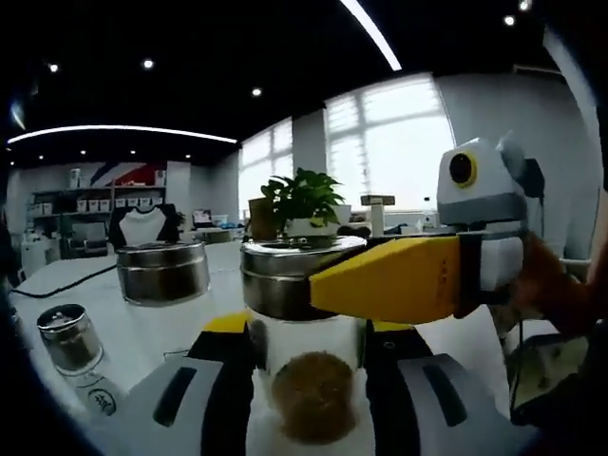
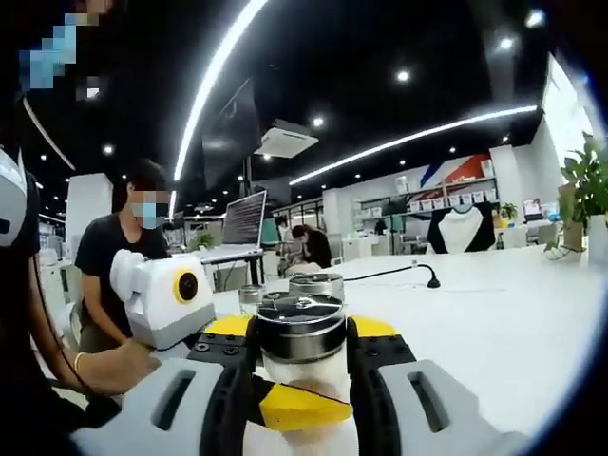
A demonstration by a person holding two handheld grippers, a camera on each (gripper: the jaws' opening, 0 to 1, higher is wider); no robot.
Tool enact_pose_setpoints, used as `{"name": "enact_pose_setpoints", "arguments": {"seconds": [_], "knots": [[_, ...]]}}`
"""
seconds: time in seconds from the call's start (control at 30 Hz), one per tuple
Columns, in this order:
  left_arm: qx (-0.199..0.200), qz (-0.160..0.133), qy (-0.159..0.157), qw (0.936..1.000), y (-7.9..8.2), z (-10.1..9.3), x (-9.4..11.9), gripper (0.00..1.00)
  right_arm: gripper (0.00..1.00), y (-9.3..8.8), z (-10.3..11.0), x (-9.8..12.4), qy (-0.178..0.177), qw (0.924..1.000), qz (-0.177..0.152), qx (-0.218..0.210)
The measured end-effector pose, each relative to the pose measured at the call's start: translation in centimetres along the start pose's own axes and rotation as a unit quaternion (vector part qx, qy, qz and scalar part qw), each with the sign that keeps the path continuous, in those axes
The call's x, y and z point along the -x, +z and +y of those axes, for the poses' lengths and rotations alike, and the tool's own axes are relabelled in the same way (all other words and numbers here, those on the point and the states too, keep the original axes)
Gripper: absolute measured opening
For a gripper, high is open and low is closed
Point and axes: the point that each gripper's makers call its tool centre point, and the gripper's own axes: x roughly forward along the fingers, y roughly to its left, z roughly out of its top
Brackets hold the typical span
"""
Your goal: Rotate the seasoning bottle until the label or dispensing opening points toward the visible target arrow and the bottle remains upright within the marked orientation range
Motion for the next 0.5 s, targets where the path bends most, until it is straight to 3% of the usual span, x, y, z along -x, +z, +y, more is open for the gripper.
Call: {"name": "enact_pose_setpoints", "arguments": {"seconds": [0.17, 0.33, 0.5], "knots": [[0.008, -0.012, 0.049, 0.9987, 0.0, 0.1, -0.1, 0.46, 0.36, -0.8, -0.5, -0.3, -0.051, 0.998, 0.016, 0.032], [0.006, -0.027, 0.092, 0.9954, 0.1, 0.8, 0.0, 0.46, 0.35, -0.7, -0.7, -0.5, -0.075, 0.9971, 0.01, 0.012], [0.005, -0.029, 0.099, 0.9946, 0.1, 1.0, 0.0, 0.46, 0.37, -0.4, -0.7, -0.7, -0.082, 0.9966, 0.009, -0.01]]}}
